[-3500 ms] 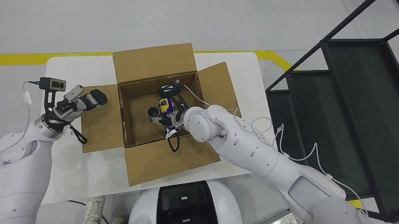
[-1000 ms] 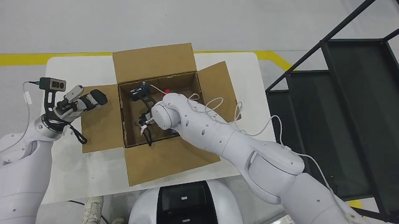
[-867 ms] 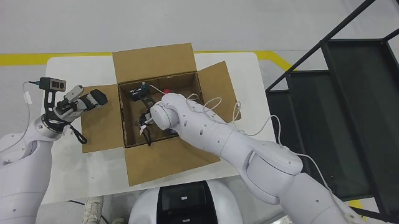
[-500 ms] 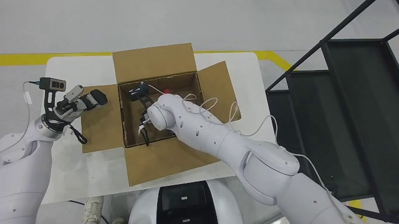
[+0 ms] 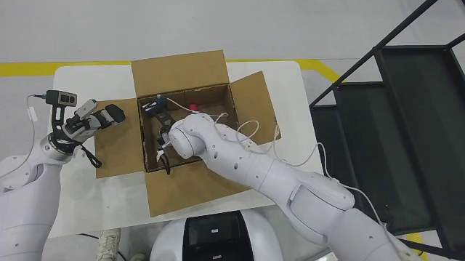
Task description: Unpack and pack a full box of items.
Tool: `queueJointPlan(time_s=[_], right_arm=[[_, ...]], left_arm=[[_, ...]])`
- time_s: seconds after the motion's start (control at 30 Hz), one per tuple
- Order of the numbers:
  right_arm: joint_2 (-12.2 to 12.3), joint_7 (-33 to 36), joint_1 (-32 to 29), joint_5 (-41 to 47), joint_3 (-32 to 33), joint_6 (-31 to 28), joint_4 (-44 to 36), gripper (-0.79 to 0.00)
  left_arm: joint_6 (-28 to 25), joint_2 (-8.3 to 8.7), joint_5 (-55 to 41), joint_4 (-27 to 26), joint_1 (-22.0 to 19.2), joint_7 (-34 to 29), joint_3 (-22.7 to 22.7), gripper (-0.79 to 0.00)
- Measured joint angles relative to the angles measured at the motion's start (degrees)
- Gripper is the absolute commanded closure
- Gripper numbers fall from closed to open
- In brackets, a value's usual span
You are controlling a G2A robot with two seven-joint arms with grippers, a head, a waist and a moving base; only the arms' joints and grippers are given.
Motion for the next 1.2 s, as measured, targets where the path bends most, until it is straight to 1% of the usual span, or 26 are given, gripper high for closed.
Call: queueJointPlan(time_s=[0.17, 0.3, 0.4, 0.6, 0.8, 0.9, 1.2], right_arm=[[3.8, 3.7, -5.3, -5.6, 5.2, -0.6, -10.0, 0.0], [6.7, 6.7, -10.6, -9.3, 10.6, -3.5, -19.2, 0.0], [8.5, 8.3, -14.7, -11.4, 14.7, -5.9, -25.8, 0.0], [11.4, 11.9, -22.5, -15.5, 22.1, -10.1, -39.3, 0.0], [13.3, 14.9, -29.2, -17.4, 28.6, -12.8, -50.6, 0.0], [13.9, 15.5, -31.8, -18.2, 30.8, -13.7, -54.1, 0.0], [14.1, 15.7, -32.6, -18.3, 31.5, -14.3, -55.0, 0.0]], left_arm=[[0.0, 0.0, 0.0, 0.0, 0.0, 0.0, 0.0, -0.785], [0.0, 0.0, 0.0, 0.0, 0.0, 0.0, 0.0, -0.785], [0.0, 0.0, 0.0, 0.0, 0.0, 0.0, 0.0, -0.785], [0.0, 0.0, 0.0, 0.0, 0.0, 0.0, 0.0, -0.785], [0.0, 0.0, 0.0, 0.0, 0.0, 0.0, 0.0, -0.785], [0.0, 0.0, 0.0, 0.0, 0.0, 0.0, 0.0, -0.785], [0.0, 0.0, 0.0, 0.0, 0.0, 0.0, 0.0, -0.785]])
